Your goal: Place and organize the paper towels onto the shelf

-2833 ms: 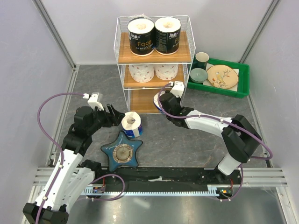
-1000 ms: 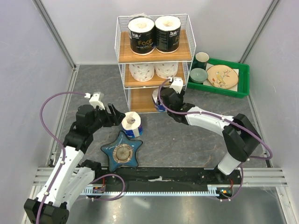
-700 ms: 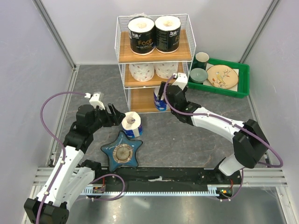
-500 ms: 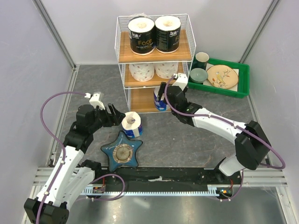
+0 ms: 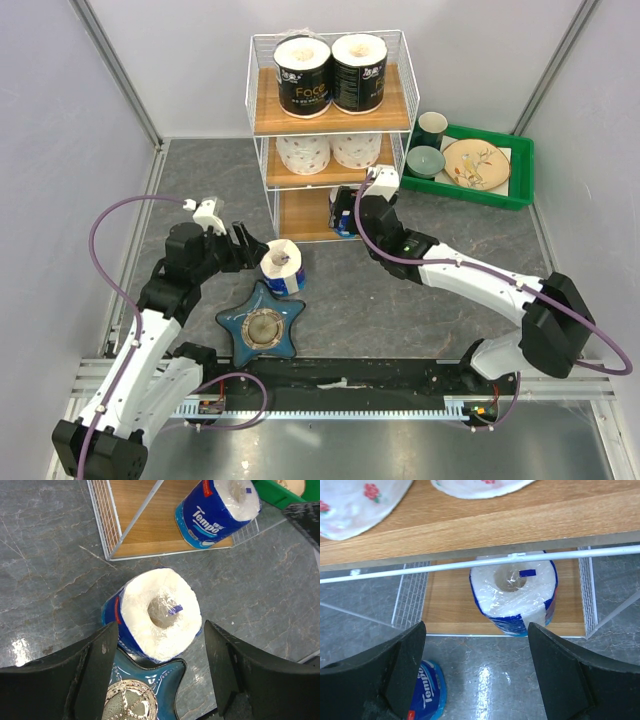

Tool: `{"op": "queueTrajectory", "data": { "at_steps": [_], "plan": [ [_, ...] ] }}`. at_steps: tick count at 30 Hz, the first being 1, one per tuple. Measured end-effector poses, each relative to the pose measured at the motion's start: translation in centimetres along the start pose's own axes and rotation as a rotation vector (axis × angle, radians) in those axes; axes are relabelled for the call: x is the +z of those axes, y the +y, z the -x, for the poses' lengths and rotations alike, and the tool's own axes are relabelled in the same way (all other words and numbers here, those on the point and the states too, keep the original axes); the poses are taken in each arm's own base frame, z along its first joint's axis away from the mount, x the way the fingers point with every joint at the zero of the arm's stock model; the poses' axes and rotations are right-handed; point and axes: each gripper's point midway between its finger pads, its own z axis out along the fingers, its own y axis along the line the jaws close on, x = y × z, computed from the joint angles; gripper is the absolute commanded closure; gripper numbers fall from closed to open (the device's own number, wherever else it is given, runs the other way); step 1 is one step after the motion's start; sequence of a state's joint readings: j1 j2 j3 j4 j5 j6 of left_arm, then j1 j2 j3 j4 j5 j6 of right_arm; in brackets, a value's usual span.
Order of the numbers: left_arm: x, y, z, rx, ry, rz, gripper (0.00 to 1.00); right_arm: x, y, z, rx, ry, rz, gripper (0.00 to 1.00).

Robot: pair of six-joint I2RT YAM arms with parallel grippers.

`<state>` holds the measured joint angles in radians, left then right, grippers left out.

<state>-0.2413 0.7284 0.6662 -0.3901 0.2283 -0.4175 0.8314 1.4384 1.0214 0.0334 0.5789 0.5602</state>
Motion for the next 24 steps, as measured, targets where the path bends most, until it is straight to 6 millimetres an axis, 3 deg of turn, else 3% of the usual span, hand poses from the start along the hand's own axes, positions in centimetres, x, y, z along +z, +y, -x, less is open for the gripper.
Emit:
{"op": "queueTrajectory", "data": {
  "at_steps": [5,11,18,24],
  "plan": [
    [0.3,0.3,-0.5,-0.006,0.024,0.012,0.24,-1.0,0.9,0.3,0.002,0.0,0.033,0.09],
    [0.3,0.3,-0.5,-0.006,0.023,0.011,0.24,-1.7,1.8,-1.5,-0.038,0.064,0.039,0.09],
    [0.3,0.3,-0.5,-0.006,0.023,0.011,0.24,-2.0,3.3,-5.0,-0.087,0.151,0.063,0.09],
    [0.3,0.3,-0.5,-0.006,0.023,0.012,0.24,-1.4,5.7,-8.7,-0.127,0.255,0.119,0.09]
  ]
}}
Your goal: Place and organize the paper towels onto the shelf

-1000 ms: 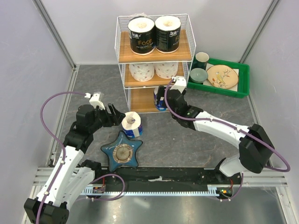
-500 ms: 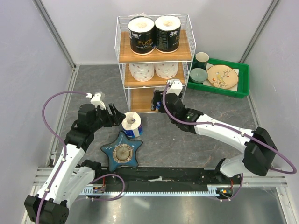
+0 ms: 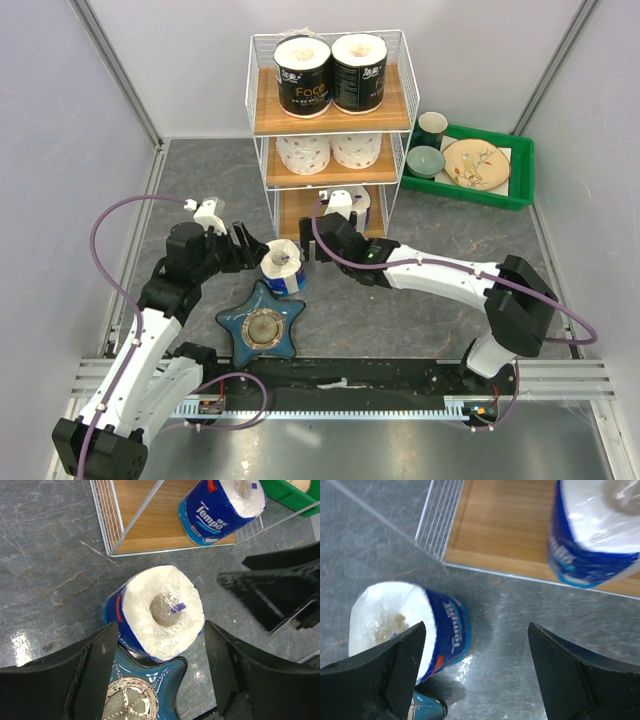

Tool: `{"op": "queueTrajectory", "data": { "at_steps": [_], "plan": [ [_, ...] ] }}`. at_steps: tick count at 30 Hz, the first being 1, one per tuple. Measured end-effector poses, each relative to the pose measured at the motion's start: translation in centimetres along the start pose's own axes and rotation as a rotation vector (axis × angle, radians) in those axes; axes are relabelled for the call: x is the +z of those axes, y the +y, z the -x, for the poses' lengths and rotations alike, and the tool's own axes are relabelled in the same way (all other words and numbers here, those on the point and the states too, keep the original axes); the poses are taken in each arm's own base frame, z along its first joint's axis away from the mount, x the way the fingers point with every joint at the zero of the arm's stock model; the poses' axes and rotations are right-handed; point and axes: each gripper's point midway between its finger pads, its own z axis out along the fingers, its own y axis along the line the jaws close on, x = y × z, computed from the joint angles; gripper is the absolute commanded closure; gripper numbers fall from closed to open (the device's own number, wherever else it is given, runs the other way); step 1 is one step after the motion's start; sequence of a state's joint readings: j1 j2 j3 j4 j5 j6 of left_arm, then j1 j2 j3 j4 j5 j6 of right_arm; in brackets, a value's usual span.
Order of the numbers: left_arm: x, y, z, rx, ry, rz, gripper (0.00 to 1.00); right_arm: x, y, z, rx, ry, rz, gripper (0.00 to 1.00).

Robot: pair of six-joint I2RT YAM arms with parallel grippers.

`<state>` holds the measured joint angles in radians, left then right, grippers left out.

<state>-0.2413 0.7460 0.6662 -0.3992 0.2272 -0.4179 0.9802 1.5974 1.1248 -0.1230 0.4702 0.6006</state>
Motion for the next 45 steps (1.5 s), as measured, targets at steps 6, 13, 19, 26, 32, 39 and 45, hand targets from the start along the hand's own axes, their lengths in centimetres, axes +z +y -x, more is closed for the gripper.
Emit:
{"op": "queueTrajectory", "data": {
  "at_steps": [6,13,19,26,32,39,45],
  "plan": [
    [0.0,0.1,0.1,0.0,-0.003,0.006,0.24,0.4,2.5,-2.5,-0.037,0.072,0.068,0.09],
    [0.0,0.3,0.0,-0.001,-0.003,0.016,0.24,0.0,4.1,-3.1,-0.04,0.106,0.134,0.09],
    [-0.1,0.3,-0.2,-0.002,0.004,0.019,0.24,0.4,5.4,-3.2,-0.044,0.122,0.172,0.1],
    [-0.1,0.4,-0.2,-0.003,0.005,0.019,0.23,2.4,6.1,-4.2,-0.073,0.145,0.145,0.16],
    [-0.1,0.4,-0.2,-0.003,0.005,0.019,0.24,3.2,5.9,-4.7,-0.096,0.149,0.108,0.29],
    [-0.1,0.4,-0.2,-0.002,0.005,0.019,0.24,3.4,5.7,-4.4,-0.123,0.136,0.07,0.59],
    [-0.1,0.3,-0.2,-0.002,0.005,0.019,0.23,2.8,4.1,-4.1,-0.089,0.071,0.01,0.61]
  ]
}}
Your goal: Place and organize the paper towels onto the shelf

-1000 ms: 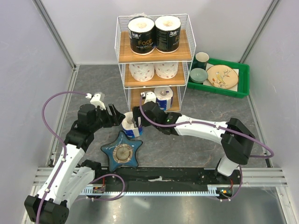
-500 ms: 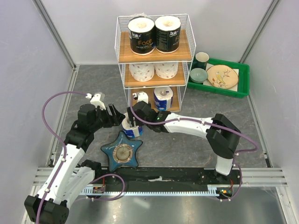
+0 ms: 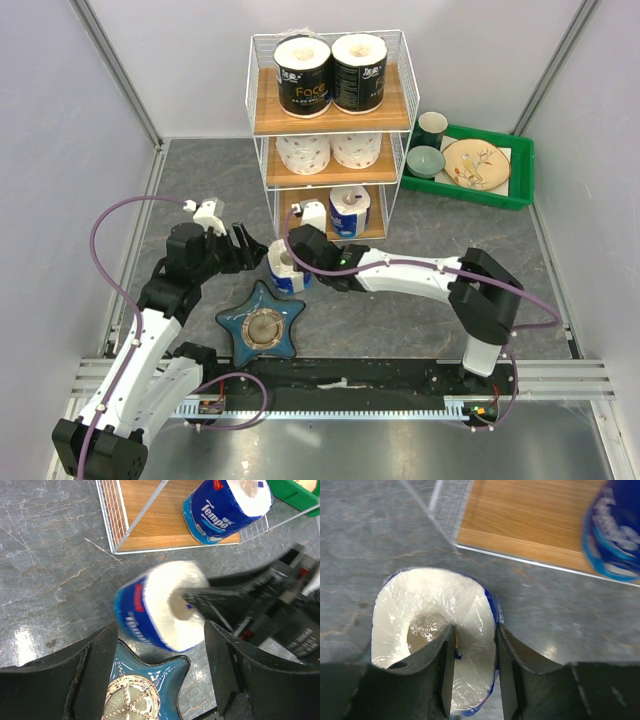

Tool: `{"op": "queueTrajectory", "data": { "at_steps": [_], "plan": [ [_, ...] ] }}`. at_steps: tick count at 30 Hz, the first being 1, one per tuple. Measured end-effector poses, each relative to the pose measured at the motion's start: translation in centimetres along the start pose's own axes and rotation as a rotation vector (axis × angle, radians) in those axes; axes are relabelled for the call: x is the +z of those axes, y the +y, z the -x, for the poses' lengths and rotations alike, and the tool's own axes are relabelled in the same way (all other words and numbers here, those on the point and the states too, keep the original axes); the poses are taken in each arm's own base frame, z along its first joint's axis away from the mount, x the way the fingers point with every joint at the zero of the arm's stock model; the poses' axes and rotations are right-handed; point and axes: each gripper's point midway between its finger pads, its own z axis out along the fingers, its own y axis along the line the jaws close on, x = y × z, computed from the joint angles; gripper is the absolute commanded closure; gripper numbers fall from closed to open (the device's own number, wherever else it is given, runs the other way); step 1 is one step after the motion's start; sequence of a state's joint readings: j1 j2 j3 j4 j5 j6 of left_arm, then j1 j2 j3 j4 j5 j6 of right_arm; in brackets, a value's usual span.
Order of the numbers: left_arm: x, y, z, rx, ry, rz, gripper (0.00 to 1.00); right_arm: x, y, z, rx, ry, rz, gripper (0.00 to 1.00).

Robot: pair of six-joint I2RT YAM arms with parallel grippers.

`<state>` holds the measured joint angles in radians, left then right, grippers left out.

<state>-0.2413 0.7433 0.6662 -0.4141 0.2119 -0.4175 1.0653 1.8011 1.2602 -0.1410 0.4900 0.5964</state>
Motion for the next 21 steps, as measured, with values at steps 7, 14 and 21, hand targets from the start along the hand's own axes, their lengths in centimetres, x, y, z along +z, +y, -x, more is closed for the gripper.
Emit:
{"op": "queueTrajectory", "data": {
  "at_steps": [7,14,21],
  "plan": [
    [0.0,0.0,0.0,0.0,0.0,0.0,0.24,-2.7,-3.9,2.1,0.025,-0.113,-0.134,0.62],
    [0.0,0.0,0.0,-0.001,0.001,0.0,0.24,-4.0,-5.5,6.3,0.1,-0.28,-0.219,0.64],
    [0.1,0.0,-0.1,-0.001,0.005,0.001,0.24,-2.4,-6.7,8.1,0.141,-0.354,-0.263,0.64]
  ]
}}
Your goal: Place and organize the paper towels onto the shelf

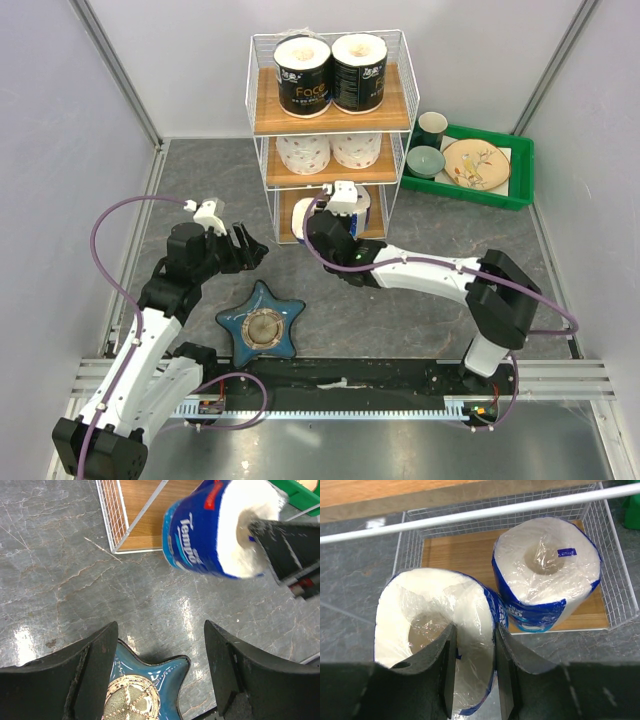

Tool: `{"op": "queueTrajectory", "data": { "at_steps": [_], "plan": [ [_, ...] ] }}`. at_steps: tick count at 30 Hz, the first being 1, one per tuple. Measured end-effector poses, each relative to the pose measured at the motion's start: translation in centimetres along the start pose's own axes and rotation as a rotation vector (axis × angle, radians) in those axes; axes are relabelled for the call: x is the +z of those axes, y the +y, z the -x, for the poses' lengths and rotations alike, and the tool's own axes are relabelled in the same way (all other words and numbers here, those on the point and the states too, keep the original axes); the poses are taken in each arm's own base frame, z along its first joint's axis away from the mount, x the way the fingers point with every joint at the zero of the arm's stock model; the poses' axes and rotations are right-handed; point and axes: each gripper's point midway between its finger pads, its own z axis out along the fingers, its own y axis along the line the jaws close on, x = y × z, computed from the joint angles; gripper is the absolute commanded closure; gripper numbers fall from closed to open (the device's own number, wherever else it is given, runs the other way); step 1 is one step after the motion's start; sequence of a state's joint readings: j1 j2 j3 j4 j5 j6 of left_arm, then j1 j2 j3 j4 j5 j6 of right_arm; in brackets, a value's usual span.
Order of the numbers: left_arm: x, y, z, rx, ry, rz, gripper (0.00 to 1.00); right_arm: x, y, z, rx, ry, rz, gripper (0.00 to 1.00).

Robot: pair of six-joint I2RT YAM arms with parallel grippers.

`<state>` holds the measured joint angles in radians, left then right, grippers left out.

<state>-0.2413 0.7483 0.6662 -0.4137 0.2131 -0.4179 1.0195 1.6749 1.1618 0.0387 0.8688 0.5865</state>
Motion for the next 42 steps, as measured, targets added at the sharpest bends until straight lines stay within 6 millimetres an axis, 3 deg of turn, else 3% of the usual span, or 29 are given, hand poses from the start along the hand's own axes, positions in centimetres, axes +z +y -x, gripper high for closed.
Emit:
{"op": "queueTrajectory", "data": {
  "at_steps": [7,22,34,42],
  "plan": [
    [0.0,0.0,0.0,0.0,0.002,0.001,0.24,2.7,0.1,-1.1,-0.013,-0.004,-0.024,0.65],
    [0.1,0.0,-0.1,-0.001,0.007,-0.001,0.24,3.9,1.2,-0.1,0.014,-0.075,-0.004,0.66],
    [0.1,0.0,-0.1,-0.001,0.008,-0.002,0.24,5.3,0.5,-1.8,-0.049,-0.076,-0.037,0.65],
    [0.1,0.0,-0.2,-0.002,0.01,-0.002,0.24,6.1,1.0,-1.7,-0.059,-0.086,-0.046,0.41]
  ]
}}
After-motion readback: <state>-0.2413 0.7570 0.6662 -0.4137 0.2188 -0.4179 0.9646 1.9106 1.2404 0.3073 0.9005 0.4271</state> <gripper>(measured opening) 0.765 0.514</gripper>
